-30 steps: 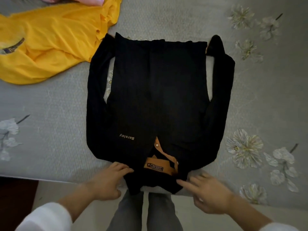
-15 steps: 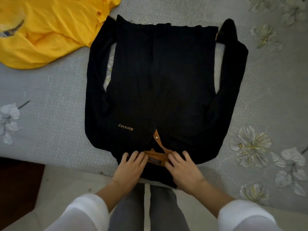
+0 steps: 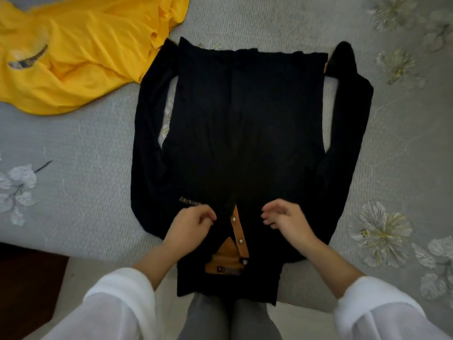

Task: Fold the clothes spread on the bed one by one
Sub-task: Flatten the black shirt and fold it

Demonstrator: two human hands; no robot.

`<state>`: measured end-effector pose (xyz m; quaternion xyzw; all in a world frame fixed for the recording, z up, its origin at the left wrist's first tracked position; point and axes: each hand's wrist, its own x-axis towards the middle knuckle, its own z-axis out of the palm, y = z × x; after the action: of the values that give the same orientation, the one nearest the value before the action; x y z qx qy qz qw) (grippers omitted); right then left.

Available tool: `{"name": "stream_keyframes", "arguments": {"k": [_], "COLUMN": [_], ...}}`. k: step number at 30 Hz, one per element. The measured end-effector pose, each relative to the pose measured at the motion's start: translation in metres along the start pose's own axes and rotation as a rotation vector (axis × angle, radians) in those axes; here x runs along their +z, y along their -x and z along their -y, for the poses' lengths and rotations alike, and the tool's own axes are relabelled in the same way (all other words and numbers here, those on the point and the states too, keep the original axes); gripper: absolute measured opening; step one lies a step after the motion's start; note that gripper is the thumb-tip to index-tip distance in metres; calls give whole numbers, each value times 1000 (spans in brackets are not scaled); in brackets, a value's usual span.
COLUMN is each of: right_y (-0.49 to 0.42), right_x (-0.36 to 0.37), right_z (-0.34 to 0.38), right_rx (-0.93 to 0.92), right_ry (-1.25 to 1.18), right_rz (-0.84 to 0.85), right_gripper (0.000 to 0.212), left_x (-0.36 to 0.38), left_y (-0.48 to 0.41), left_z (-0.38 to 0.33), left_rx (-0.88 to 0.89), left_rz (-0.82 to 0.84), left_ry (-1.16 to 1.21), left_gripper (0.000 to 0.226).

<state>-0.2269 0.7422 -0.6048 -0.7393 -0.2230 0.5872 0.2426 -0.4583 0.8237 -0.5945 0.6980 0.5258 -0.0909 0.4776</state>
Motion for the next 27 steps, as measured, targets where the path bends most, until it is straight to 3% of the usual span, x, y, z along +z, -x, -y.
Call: {"name": "stream_keyframes", "arguments": {"k": [3, 6, 11, 14, 19, 21, 25, 27], "right_y": [-43, -87, -164, -205, -257, -271, -279, -279], "right_x": [-17, -34, -67, -85, -112, -118, -128, -131], "right_z": [33, 71, 126, 156, 189, 192, 190, 191], "right_rx": [-35, -152, -300, -386, -414, -375, -361, -355], "right_ry": [-4, 147, 296, 381, 516, 507, 501, 540], "right_rz": [-102, -159, -383, -508, -570, -621, -688, -679], "right_gripper": [16, 17, 11, 21, 45, 40, 9, 9], "left_x": [-31, -64, -115, -141, -163, -170, -182, -191], "left_y": [-52, -112, -215, -267, -322, -334, -345, -345], "left_z": [-13, -25, -40, -51, -68, -70, -73, -73], "left_rx": [28, 99, 124, 92, 144, 83, 52, 83], "left_rz": [-151, -309, -571, -669, -695, -680, -710, -750], "left_ry": [-10, -102, -219, -226, -286, -290, -276, -200], "left_gripper": [24, 20, 36, 42, 46, 41, 16, 12]}}
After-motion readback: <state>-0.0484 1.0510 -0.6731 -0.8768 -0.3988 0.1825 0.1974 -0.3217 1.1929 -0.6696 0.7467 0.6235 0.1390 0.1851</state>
